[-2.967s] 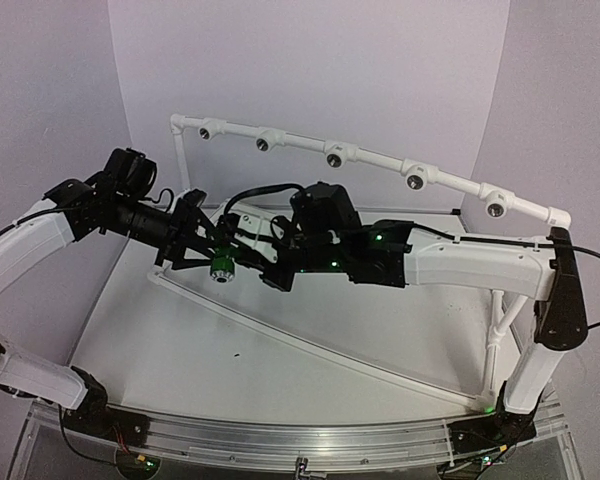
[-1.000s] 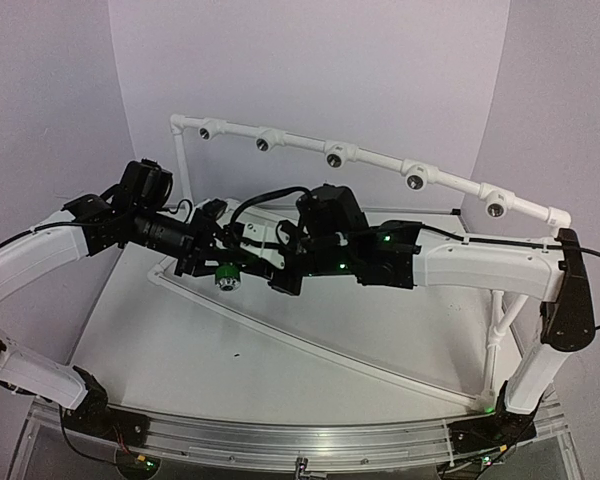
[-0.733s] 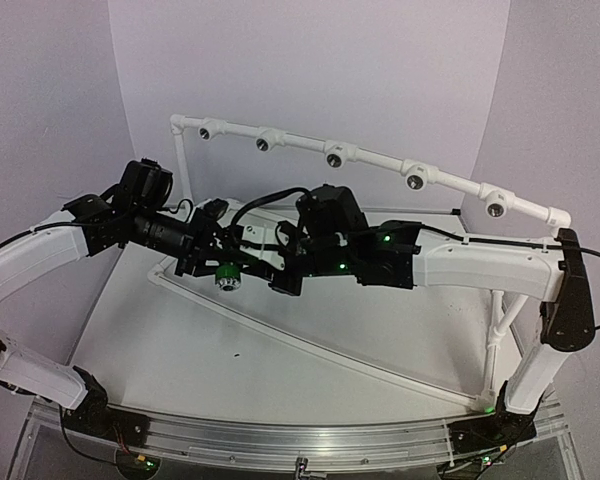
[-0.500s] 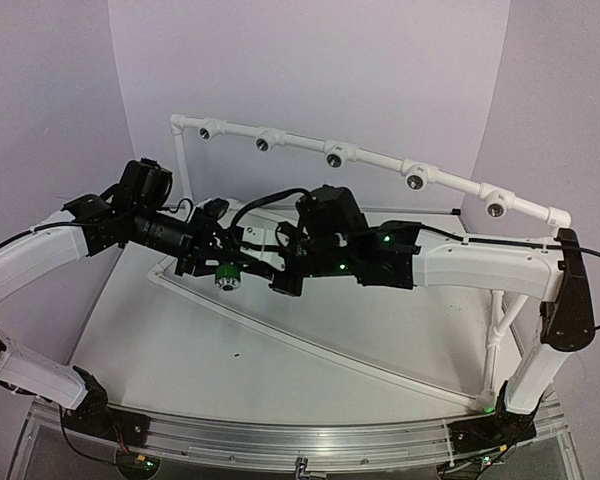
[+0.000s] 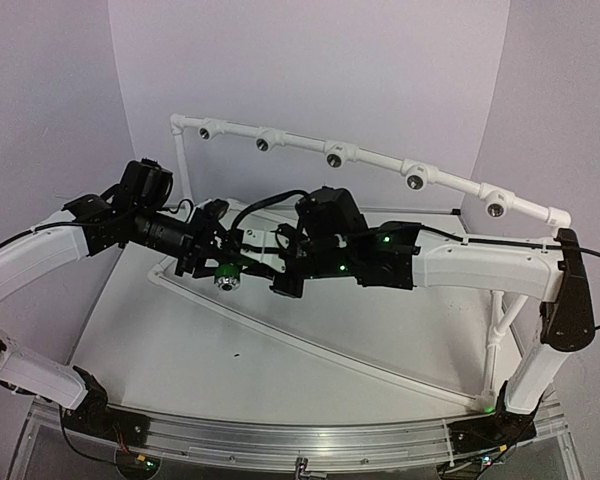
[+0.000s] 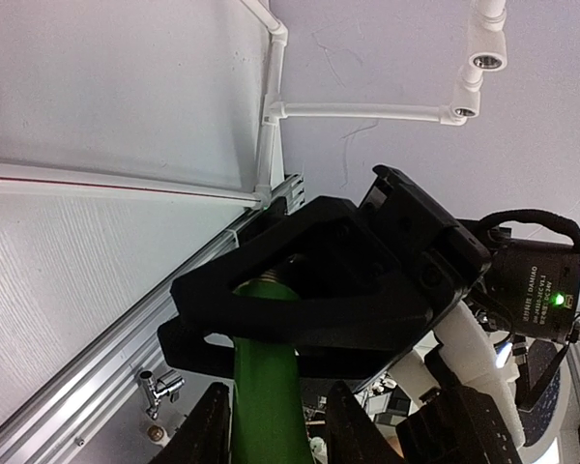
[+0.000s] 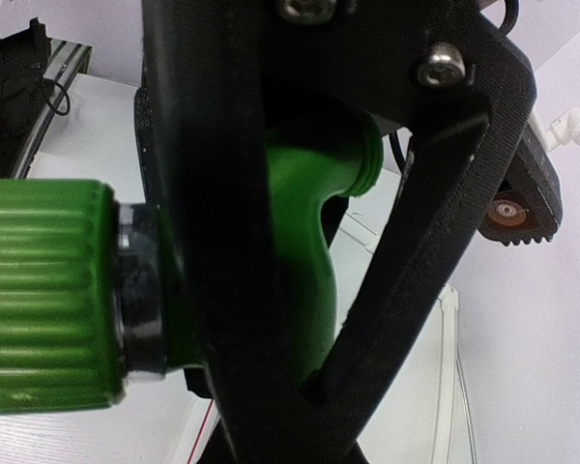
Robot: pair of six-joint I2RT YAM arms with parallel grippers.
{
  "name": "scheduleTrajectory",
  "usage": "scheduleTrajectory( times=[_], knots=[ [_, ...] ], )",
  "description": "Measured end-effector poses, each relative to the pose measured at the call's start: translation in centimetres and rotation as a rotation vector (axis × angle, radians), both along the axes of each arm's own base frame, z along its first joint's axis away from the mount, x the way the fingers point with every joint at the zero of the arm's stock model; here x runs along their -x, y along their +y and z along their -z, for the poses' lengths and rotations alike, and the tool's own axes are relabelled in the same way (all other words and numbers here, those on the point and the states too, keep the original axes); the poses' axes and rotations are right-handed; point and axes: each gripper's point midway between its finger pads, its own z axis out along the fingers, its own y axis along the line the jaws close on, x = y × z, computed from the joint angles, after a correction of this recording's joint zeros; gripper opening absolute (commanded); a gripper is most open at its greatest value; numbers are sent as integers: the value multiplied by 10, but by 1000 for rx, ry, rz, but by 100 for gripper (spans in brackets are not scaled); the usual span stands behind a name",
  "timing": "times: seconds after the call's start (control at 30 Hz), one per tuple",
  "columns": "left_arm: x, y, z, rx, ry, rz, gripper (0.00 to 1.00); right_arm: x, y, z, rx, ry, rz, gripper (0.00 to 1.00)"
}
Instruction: Install the water faucets
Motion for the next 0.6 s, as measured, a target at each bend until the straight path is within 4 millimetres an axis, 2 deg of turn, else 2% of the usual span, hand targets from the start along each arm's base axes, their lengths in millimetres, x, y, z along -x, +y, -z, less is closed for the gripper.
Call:
scheduleTrajectory(
  times=[0.13,0.23,0.4,0.53,0.57,0.6],
  knots=[
    [-4,-2,6,-12,9,-5,37,-1,1,1,-1,11,9,0],
    [-6,-4,9,-17,15,-7,35,-3,0,5,10,17,20,0],
    [-9,-6,10,-14,20,-10,22,-4,1,8,16,19,26,0],
    [-11,-6,12,-14,31,-13,7,-6,0,8,19,16,34,0],
    [-11,-7,12,-13,29,-13,3,-6,0,8,20,14,37,6],
    [-12,-7,11,-11,28,-13,1,-7,-1,8,20,13,41,19]
  ],
)
